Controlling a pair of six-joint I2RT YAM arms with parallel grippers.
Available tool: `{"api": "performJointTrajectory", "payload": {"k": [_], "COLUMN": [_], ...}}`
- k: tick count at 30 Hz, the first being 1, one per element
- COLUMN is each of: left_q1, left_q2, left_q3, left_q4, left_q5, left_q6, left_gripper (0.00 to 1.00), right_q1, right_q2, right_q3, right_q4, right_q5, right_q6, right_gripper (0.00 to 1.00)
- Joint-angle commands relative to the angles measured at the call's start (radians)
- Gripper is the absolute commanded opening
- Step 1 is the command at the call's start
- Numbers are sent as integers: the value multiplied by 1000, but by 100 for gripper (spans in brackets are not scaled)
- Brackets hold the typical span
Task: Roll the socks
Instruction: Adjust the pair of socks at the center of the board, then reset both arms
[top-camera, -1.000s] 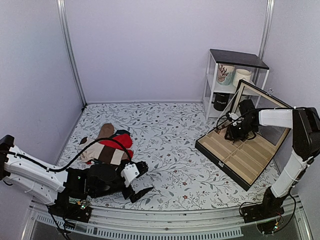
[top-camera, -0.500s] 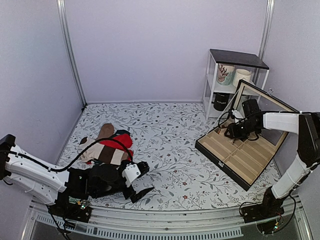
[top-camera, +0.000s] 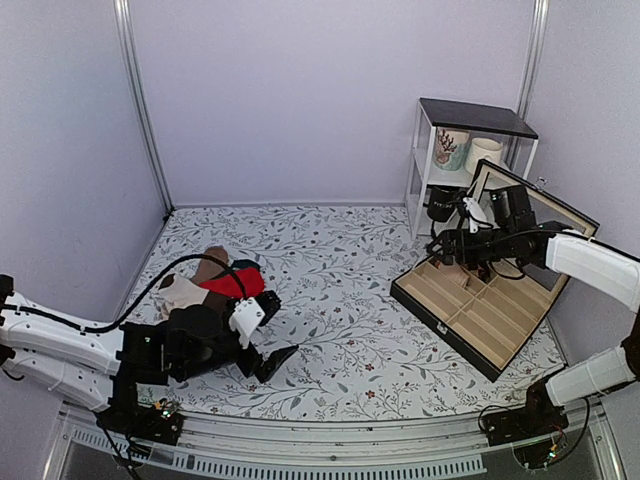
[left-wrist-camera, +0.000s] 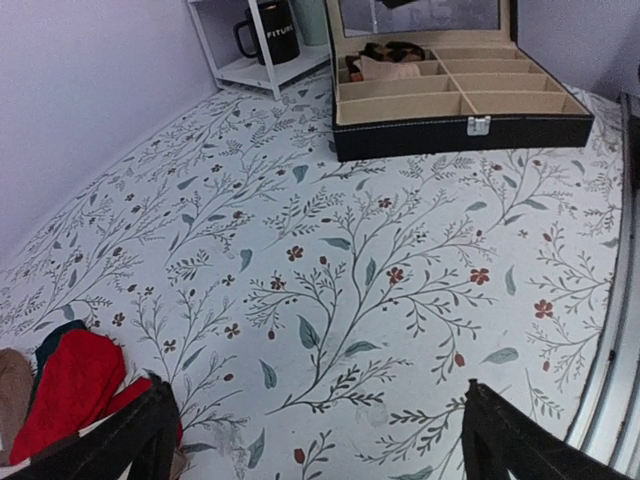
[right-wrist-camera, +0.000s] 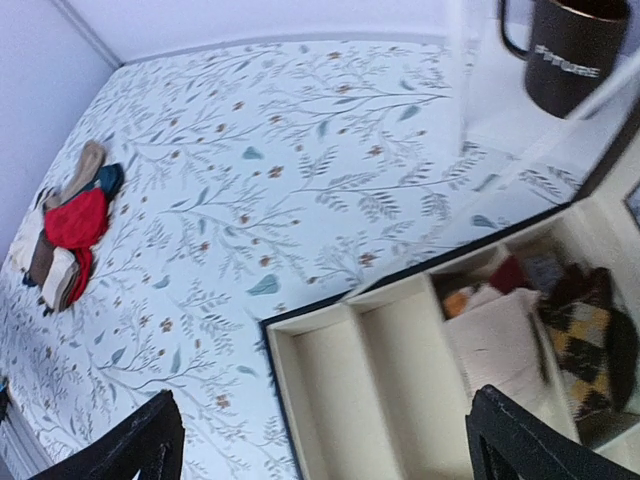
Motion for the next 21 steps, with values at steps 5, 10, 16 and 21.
{"api": "performJointTrajectory", "payload": {"k": [5,10,16,21], "left_q1": [60,66,66,67], "left_q2": [-99,-133,-162,-173], "left_q3": [-2,-2,-8,-20], "left_q4": [-102,-135,-159,-161], "left_q5": [-26,-44,-58,-63], "left_q6": [-71,-95,-121,-136], "left_gripper": [100,100,99,99], "right_q1": [312,465,486,487], "right_q2": [-40,-27,33,46], "right_q3": [-90,-126,-94,-111], "right_q4": [161,265,234,261], "right_q5": [-61,47,89,73], "right_q6": [159,169,215,203], "right_gripper": [100,100,100,100]}}
